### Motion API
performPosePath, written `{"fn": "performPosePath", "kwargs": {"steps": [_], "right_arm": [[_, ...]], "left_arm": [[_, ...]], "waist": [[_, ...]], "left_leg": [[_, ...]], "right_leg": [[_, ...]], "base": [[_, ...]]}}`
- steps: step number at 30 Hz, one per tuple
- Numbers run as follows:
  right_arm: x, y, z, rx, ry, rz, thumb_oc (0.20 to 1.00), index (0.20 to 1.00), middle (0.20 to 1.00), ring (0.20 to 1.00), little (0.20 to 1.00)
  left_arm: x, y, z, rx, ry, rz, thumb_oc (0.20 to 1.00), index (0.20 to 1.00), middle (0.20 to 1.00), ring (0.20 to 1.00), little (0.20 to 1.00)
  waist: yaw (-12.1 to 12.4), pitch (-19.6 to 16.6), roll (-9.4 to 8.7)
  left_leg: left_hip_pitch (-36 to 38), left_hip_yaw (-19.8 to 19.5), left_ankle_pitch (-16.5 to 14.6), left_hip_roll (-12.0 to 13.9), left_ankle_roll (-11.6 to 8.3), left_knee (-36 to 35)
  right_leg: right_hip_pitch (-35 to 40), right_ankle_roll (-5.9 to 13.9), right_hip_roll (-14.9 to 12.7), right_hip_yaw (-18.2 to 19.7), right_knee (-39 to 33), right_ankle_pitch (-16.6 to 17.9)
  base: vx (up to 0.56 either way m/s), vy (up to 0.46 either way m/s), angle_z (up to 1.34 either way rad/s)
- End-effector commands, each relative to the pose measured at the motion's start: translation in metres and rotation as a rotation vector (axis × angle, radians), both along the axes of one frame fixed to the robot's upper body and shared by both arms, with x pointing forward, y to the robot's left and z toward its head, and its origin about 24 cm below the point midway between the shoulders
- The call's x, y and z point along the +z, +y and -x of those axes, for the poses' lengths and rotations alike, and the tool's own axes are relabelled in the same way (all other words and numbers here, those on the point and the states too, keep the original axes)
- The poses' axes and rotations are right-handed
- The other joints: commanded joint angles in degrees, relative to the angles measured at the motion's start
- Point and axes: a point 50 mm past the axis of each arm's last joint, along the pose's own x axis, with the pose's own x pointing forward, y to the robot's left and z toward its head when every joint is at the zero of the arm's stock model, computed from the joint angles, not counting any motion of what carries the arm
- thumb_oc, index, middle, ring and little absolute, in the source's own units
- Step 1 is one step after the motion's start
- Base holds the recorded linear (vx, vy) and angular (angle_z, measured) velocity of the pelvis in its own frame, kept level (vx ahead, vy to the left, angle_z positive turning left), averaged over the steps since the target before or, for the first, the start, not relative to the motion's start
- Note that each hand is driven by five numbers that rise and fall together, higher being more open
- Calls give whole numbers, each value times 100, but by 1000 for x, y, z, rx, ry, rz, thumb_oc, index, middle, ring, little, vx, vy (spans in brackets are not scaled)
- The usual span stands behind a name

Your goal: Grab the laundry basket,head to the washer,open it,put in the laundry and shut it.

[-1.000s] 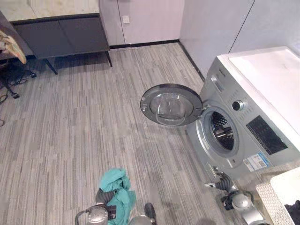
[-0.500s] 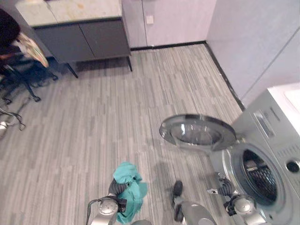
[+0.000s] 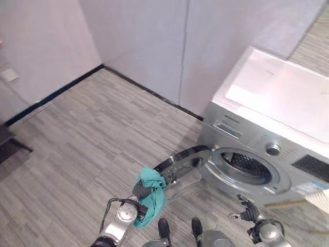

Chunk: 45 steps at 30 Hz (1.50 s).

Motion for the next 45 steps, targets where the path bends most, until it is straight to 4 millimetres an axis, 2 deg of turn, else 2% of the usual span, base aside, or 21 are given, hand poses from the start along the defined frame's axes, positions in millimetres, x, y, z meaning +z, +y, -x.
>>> {"fn": "performPosePath", "kwargs": {"steps": [1,4,5,6,8,9,10,11,12,15,17,20,22,28,29,30,31,34,37,42,45], "right_arm": [[12,-13,-16,13,-62,46,1000,1000,1000,1000,1000],[12,-15,-15,0,-57,42,1000,1000,1000,1000,1000],[11,-17,-13,-16,-49,42,1000,1000,1000,1000,1000],[11,-17,-13,-16,-48,42,1000,1000,1000,1000,1000],[9,-20,-9,-29,-43,50,1000,1000,1000,1000,1000],[9,-20,-9,-29,-43,50,1000,1000,1000,1000,1000],[11,-29,-7,-54,-45,64,1000,1000,1000,1000,1000],[13,-37,-7,-78,-52,80,1000,1000,1000,1000,1000],[15,-39,-9,-89,-61,82,1000,1000,1000,1000,1000],[15,-45,-9,-119,-65,89,1000,1000,1000,1000,1000],[15,-46,-9,-125,-65,93,1000,1000,1000,1000,1000],[15,-47,-9,-135,-68,97,1000,1000,1000,1000,1000],[15,-45,-8,-132,-77,91,1000,1000,1000,1000,1000],[43,-27,-53,-110,-235,43,1000,1000,1000,1000,1000],[52,-21,-64,-101,-279,26,1000,1000,1000,1000,1000],[52,-21,-65,-101,-282,26,1000,1000,1000,1000,1000],[58,-19,-71,-101,-309,16,1000,1000,1000,1000,1000],[80,-11,-91,-95,-416,-11,1000,1000,1000,1000,1000],[94,-8,-100,-109,-484,-31,1000,1000,1000,1000,1000],[126,-2,-117,-117,-640,-95,1000,1000,1000,1000,1000],[138,0,-120,-104,-697,-126,1000,1000,1000,1000,1000]], "left_arm": [[23,-20,-24,-74,-153,45,200,200,200,200,200],[24,-13,-22,-8,-164,75,200,200,200,200,200],[24,-12,-20,-3,-167,74,200,200,200,200,200],[24,-12,-20,-3,-166,74,200,200,200,200,200],[21,-11,-15,22,-151,86,200,200,200,200,200],[21,-11,-15,22,-151,86,200,200,200,200,200],[17,-11,-12,52,-137,109,200,200,200,200,200],[15,-13,-12,68,-132,125,200,200,200,200,200],[16,-14,-13,74,-138,134,200,200,200,200,200],[15,-21,-16,65,-136,137,200,200,200,200,200],[16,-22,-17,61,-142,133,200,200,200,200,200],[21,-23,-24,42,-169,106,200,200,200,200,200],[25,-25,-29,29,-188,101,200,200,200,200,200],[69,-35,-75,52,-390,138,200,200,200,200,200],[79,-39,-86,54,-432,140,200,200,200,200,200],[80,-39,-86,55,-435,140,200,200,200,200,200],[87,-40,-92,56,-462,142,200,200,200,200,200],[111,-49,-111,97,-545,204,200,200,200,200,200],[127,-51,-123,144,-598,243,200,200,200,200,200],[191,-35,-163,204,-774,145,200,200,200,200,200],[262,0,-186,311,-925,52,200,200,200,200,200]], "waist": [[310,12,4],[400,-92,75],[395,-139,42],[397,-134,41],[389,-153,-1],[389,-153,-1],[357,-86,17],[334,-24,50],[356,21,6],[418,92,-1],[436,122,20],[509,303,87],[440,341,157],[333,962,154],[296,1024,120],[303,1018,118],[277,1047,125],[156,1189,167],[68,1267,230],[-191,1316,352],[-358,1296,418]], "left_leg": [[497,-656,-1024,211,-291,308],[677,-291,-1043,402,-385,312],[707,-214,-1083,420,-421,424],[712,-212,-1089,426,-424,436],[613,-55,-1100,771,-632,1071],[613,-55,-1101,772,-632,1072],[493,-107,-976,1012,-712,1619],[342,-359,-748,1057,-783,1977],[194,-541,-649,915,-674,2022],[-227,-1275,-958,329,-551,1572],[-325,-1365,-863,270,-562,1416],[-747,-1650,-404,159,-654,1001],[-658,-1645,-429,193,-601,767],[-1803,-1326,-642,238,-422,1732],[-2136,-1231,-949,316,-361,2183],[-2223,-1184,-804,336,-319,2162],[-2393,-1175,-1051,396,-322,2456],[-3320,-1129,-1343,629,-253,3510],[-3880,-1119,-1488,756,-231,4111],[-5108,-1172,-1897,1029,-151,5329],[-5736,-1300,-2182,1212,-45,5954]], "right_leg": [[223,-116,-447,-1119,307,-514],[438,35,-875,-1292,180,-325],[585,71,-884,-1330,-9,-313],[604,70,-877,-1331,-31,-302],[786,-23,-686,-1263,-312,-323],[786,-23,-686,-1263,-312,-323],[913,-169,-521,-1184,-390,-399],[1005,-279,-389,-1094,-475,-462],[977,-350,-383,-1046,-528,-407],[1037,-301,-256,-700,-601,-506],[1038,-296,-224,-645,-596,-513],[1015,-295,-80,-472,-534,-566],[919,-270,-4,-350,-380,-707],[-1072,-374,-57,271,1205,-749],[-1473,-375,-85,336,1571,-919],[-1557,-408,-75,320,1535,-784],[-1756,-389,-105,347,1794,-976],[-2712,-479,-136,386,2658,-1183],[-3283,-536,-128,418,3154,-1310],[-4575,-631,27,560,4240,-1651],[-5271,-621,153,566,4822,-1859]], "base": [[55,-216,-236],[51,-322,-52],[90,-266,-46],[137,-352,-33],[111,-380,-21],[78,-350,-33],[102,-344,-45],[62,-400,-56],[22,-209,-50],[63,-62,-50],[72,16,-51],[41,39,-47],[18,102,-48],[-226,138,-57],[-107,30,-58],[-32,20,-69],[-74,-9,-54],[-102,-55,-21],[-110,-33,-16],[-44,-17,-22],[34,-24,-29]]}}
